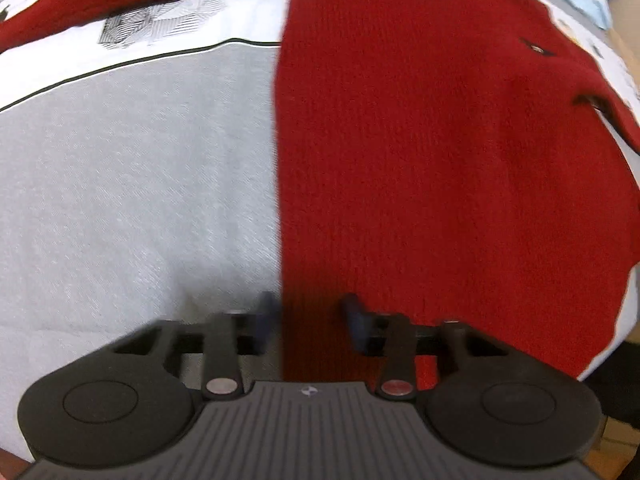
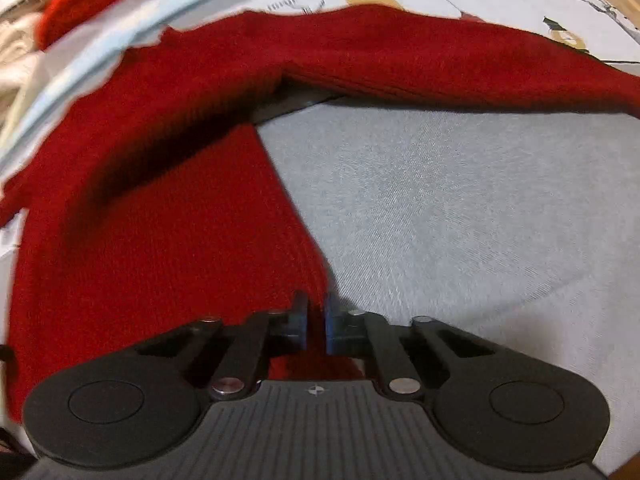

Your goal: Fold small clothes

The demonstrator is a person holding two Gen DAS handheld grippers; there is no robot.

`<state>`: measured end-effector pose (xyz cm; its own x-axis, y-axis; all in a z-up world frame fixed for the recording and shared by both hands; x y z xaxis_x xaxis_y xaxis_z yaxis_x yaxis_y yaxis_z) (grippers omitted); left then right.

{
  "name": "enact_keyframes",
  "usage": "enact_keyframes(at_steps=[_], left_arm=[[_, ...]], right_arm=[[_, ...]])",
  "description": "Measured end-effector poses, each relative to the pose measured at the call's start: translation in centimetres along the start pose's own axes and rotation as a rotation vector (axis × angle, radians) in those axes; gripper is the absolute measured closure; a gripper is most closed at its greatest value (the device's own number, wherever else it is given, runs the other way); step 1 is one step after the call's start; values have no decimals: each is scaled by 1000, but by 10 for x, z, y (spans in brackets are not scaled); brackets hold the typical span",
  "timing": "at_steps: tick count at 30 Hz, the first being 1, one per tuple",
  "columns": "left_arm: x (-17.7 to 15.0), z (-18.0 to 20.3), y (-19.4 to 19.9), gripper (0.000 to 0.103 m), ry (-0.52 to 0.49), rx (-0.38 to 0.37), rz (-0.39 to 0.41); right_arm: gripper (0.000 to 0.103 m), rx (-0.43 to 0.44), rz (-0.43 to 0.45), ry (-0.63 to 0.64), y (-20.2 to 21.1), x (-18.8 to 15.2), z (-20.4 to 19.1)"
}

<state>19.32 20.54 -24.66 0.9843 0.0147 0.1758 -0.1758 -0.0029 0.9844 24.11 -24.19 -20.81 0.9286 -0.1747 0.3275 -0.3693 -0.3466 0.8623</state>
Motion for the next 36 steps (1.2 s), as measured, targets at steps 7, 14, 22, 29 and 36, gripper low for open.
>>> enact_keyframes(at_steps=[7,14,22,29,36], left_arm=[[-14,41,42,92,-109,-89,72],[-44,34,24,95,-240,66,-3],[-56,38,14,90,-267,54,-29],[-36,38,50,68,-309,149,51],[44,15,154,31,-104,193,362]], right_arm=[[98,-25,43,-9,81,-13,28],[95,-122,-197,53,51,-74,50],[94,-76,-200,146,39,-81,30],[92,-152,-194,210,45,-77,33],[53,-176,89,289,82,-33,6]])
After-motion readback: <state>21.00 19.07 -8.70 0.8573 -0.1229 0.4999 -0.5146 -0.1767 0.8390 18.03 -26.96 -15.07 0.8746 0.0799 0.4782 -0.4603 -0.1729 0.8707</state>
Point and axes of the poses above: each gripper's, at about its wrist camera, not at the fingertips, and y roughly against the way its jaws point, z to its right, x to its top, the point moved 9 cm from there along -y, roughly the way its jaws point, and after that the axes turned 8 degrees about x, right-handed, at the moved point
